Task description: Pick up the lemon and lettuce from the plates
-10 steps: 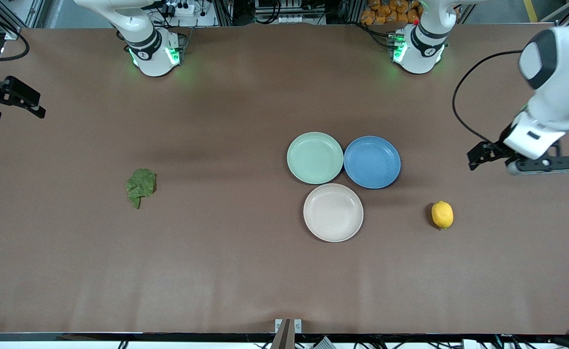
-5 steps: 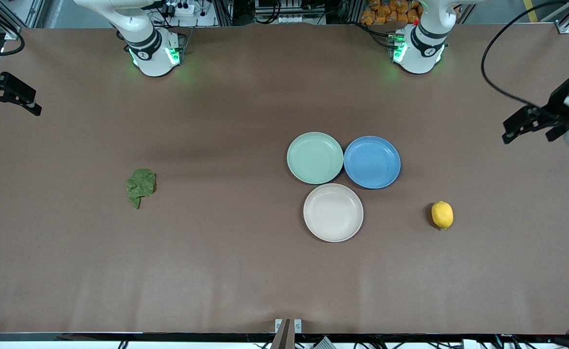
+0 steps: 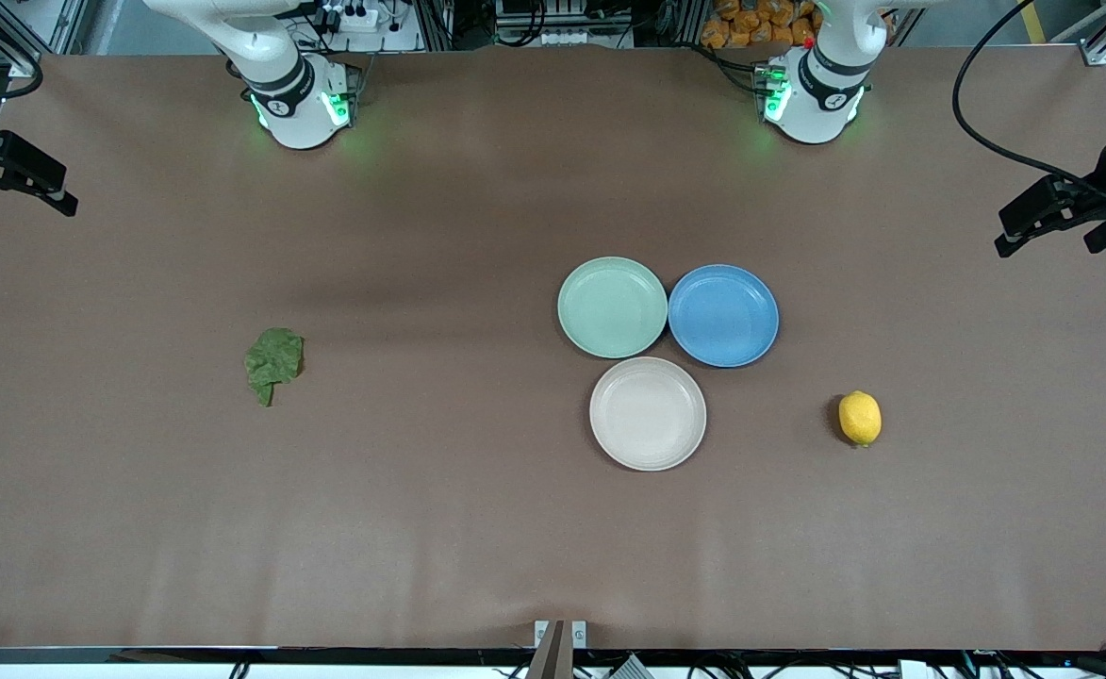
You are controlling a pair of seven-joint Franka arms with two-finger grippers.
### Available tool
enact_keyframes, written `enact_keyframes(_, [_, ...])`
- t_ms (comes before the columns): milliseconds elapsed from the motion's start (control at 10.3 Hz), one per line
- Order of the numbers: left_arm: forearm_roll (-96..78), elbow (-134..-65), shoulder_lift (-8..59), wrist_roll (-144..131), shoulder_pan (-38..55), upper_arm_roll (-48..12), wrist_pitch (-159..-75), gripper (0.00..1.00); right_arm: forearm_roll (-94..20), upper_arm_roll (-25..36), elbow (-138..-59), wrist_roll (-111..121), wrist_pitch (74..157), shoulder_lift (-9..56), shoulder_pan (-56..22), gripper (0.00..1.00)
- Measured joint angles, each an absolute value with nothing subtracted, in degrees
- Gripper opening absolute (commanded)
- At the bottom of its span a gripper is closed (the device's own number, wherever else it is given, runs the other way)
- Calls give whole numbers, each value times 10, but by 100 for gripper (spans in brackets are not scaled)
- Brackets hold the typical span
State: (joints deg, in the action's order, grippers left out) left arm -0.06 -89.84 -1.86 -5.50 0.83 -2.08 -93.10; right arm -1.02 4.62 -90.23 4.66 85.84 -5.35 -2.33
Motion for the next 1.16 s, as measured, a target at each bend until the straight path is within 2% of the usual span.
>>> enact_keyframes(1161, [-1,-896,-17,-53,10,-30,-916,100,-10,45,-898,47,856,-54,-23,100])
